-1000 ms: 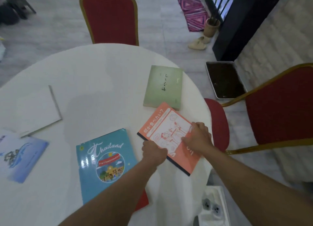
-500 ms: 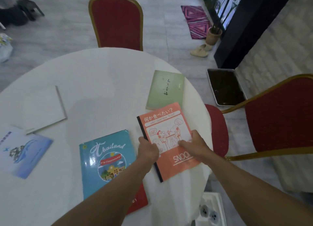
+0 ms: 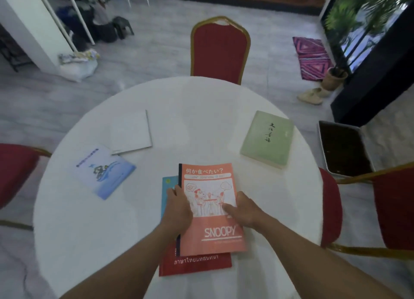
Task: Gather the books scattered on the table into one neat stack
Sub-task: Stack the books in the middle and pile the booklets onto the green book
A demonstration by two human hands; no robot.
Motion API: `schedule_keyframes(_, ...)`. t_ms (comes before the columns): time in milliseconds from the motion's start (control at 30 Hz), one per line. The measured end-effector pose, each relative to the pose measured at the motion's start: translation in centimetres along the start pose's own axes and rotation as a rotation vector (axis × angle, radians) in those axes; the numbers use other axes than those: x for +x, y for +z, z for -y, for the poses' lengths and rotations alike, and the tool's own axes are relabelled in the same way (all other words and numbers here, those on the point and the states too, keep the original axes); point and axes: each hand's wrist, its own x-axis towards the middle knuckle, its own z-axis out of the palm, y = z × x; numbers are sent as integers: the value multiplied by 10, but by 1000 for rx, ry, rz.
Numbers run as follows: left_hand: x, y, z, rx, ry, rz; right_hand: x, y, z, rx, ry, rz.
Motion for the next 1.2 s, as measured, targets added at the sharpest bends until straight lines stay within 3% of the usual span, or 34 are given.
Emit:
schedule_keyframes(200, -21, 8, 47, 165, -118, 6, -3, 37, -3, -298, -41, 28)
schedule_keyframes(367, -20, 12, 53, 220, -135, -28, 0, 44, -3, -264, -23, -158)
schedule_keyframes(533, -18, 13, 58, 175, -137, -27, 4, 49, 8, -377, -62, -59)
schedule_keyframes(867, -11, 5, 62, 94, -142, 16, 8, 60, 11, -347, -32, -160)
schedule_keyframes(1200, -2, -2, 62, 81, -159, 102, 20, 52, 14, -361, 32, -106)
